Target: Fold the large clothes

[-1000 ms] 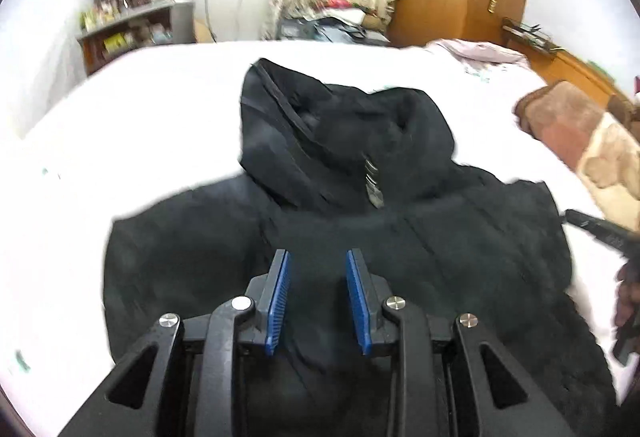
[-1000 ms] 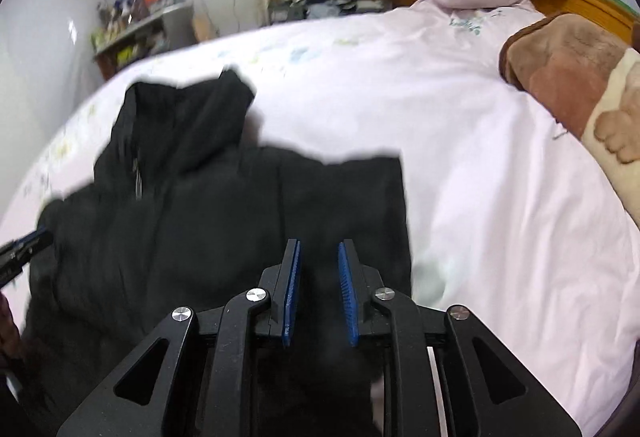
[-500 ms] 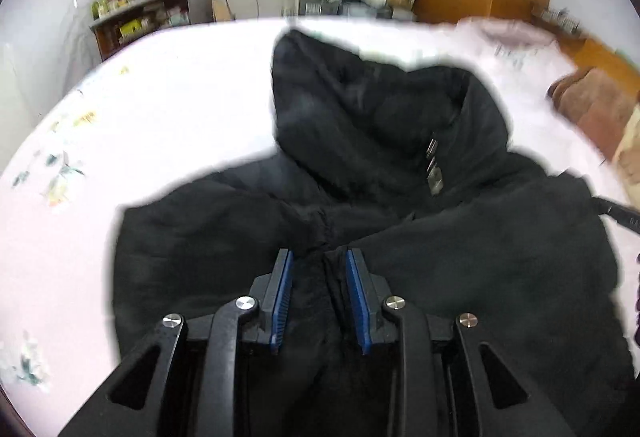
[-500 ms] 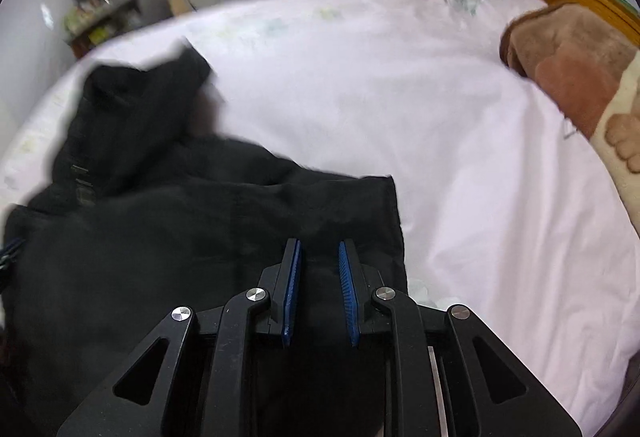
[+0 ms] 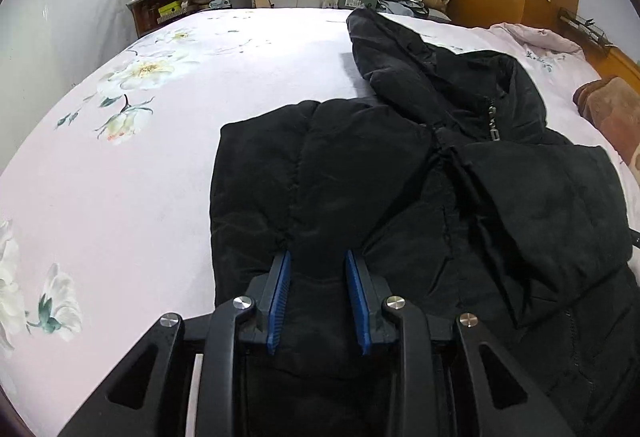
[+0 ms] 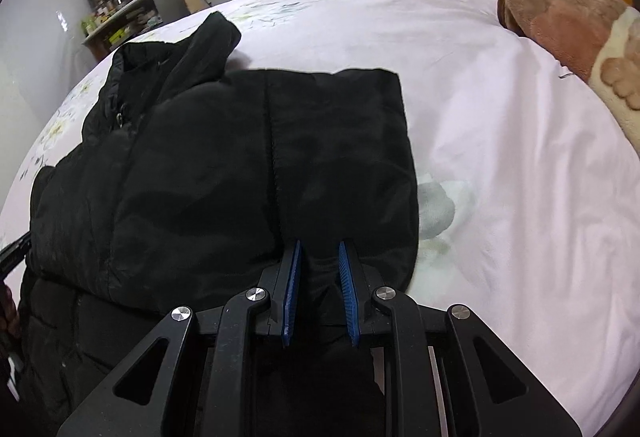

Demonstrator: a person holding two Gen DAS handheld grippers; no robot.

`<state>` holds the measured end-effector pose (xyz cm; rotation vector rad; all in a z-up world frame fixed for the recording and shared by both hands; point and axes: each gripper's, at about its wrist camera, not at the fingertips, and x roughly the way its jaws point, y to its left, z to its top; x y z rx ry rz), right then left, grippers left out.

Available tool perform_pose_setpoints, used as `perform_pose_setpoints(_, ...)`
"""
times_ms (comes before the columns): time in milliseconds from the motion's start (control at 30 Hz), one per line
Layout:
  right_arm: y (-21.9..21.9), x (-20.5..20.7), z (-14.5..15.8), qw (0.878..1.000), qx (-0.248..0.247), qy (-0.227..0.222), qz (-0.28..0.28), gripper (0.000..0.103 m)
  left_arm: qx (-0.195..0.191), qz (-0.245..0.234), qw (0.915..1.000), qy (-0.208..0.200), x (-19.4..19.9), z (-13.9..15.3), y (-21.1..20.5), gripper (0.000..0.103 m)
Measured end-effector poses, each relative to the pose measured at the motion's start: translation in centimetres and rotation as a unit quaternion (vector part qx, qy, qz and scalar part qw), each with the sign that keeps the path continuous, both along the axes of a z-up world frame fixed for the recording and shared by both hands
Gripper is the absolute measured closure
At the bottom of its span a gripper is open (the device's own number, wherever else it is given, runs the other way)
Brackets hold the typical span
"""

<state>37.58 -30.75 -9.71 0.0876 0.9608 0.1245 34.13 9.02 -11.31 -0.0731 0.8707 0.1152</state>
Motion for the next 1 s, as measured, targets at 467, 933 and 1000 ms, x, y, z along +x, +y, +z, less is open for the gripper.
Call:
perform_pose_setpoints(467, -5.6, -16.9, 4.4, 0.997, 0.07, -0.01, -0.026, 0.045, -0.041, -0.016, 0.9989, -0.014, -17.4, 4.8, 1.7, 0.037)
perform_pose_setpoints(933, -8.0, -22.3, 0.6, 0.991, 0.107, 0.065, -0.046, 0.045, -0.064, 0.01, 0.9965, 0.053, -23.9, 0.6, 1.8, 0.036)
perform_pose_setpoints(1000, -7.8, -21.8, 0.2, 0.991, 0.11, 0.07, -0.041, 0.045, -0.069, 0.004, 0.9961, 0.055, -23.7, 0.2, 1.6, 0.036)
